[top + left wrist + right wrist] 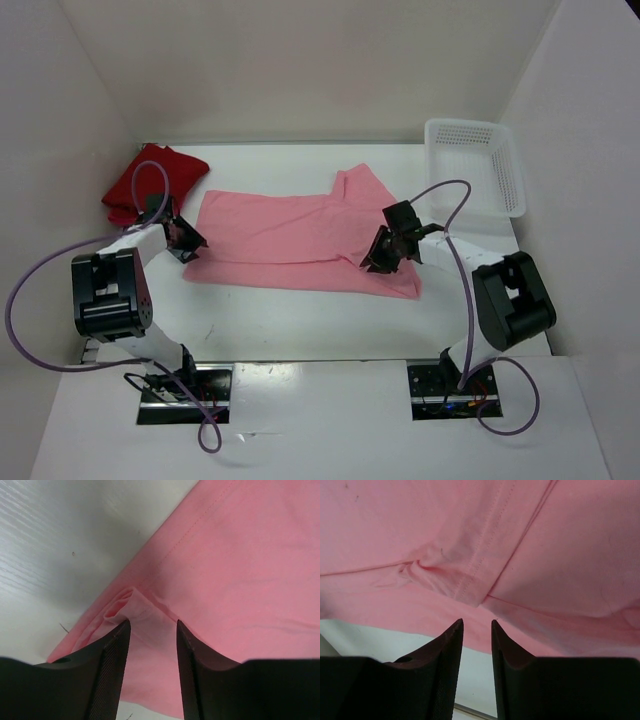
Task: Fold and stack the t-shirts
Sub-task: Fold the flattened tshirt in 1/3 of the way
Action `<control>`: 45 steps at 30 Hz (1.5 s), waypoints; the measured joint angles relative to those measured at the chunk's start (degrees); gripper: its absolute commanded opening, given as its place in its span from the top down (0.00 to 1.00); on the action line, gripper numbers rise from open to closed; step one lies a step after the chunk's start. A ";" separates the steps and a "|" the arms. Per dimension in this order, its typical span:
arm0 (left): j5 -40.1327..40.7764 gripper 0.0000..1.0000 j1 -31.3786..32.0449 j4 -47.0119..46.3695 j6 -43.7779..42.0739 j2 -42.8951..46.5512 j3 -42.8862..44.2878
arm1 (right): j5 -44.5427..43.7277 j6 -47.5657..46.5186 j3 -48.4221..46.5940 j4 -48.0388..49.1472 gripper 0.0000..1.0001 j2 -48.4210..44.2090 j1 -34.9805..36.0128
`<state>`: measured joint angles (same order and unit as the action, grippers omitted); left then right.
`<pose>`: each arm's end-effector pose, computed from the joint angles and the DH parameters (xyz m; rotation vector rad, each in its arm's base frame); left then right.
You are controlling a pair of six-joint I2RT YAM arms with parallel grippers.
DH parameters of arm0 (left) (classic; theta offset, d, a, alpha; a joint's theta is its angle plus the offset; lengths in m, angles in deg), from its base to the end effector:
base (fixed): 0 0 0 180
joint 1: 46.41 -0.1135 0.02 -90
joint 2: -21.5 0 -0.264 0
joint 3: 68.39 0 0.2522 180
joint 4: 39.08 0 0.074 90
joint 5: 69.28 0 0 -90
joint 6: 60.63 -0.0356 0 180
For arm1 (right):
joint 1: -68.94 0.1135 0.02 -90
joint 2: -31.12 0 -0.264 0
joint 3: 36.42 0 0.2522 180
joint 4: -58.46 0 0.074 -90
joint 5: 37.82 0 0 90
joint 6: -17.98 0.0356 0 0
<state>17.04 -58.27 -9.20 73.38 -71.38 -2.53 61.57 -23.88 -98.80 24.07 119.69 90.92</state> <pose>0.3114 0.0631 0.1708 -1.1908 2.2984 -0.2929 0.2698 0.1152 0.1711 0.5649 2.6936 0.5999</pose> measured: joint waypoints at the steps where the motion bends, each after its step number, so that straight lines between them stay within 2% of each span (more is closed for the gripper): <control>1: 0.02 0.48 0.00 -0.09 -0.02 0.09 -0.04 | 0.00 0.00 0.00 0.33 0.65 0.00 0.02; 3: 0.46 0.48 0.00 -0.57 0.13 0.90 -0.85 | 0.11 0.04 -0.02 0.94 0.65 0.11 0.13; 5: 1.07 0.55 0.00 -0.44 0.33 2.54 -2.27 | 0.13 0.15 -0.02 1.66 0.65 0.68 0.17; 8: 1.92 0.58 0.00 -0.04 1.01 4.61 -3.45 | 0.13 0.20 -0.02 2.36 0.65 2.12 0.24; 18: 1.90 0.58 0.00 -1.18 1.40 1.77 -3.56 | 0.28 0.22 -0.63 3.30 0.65 4.92 0.76; 25: 1.27 0.65 0.00 -2.40 1.49 0.81 -2.91 | 0.31 -0.07 -3.19 3.58 0.79 6.71 0.76; 29: 0.85 0.76 0.00 -2.97 1.60 0.13 -2.84 | 0.26 -0.26 -5.79 3.56 0.85 9.16 0.76; 30: 0.79 0.81 0.00 -3.08 1.62 0.07 -2.84 | 0.17 -0.31 -6.56 3.50 0.88 9.70 0.76; 34: 0.48 0.88 0.00 -3.30 1.92 0.04 -2.12 | -0.24 -0.85 -10.27 3.34 0.91 11.87 0.76; 43: -0.79 0.88 0.00 -3.87 4.33 -1.16 2.86 | -1.49 -1.90 -20.55 2.45 0.92 18.12 0.76; 45: -1.05 0.88 0.00 -4.11 4.48 -2.16 3.85 | -1.64 -2.25 -22.01 2.05 0.88 18.82 0.81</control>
<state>15.99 -58.27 -13.30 77.86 -73.55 1.31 59.93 -26.13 -120.81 26.13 138.51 91.73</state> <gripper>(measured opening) 0.124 0.089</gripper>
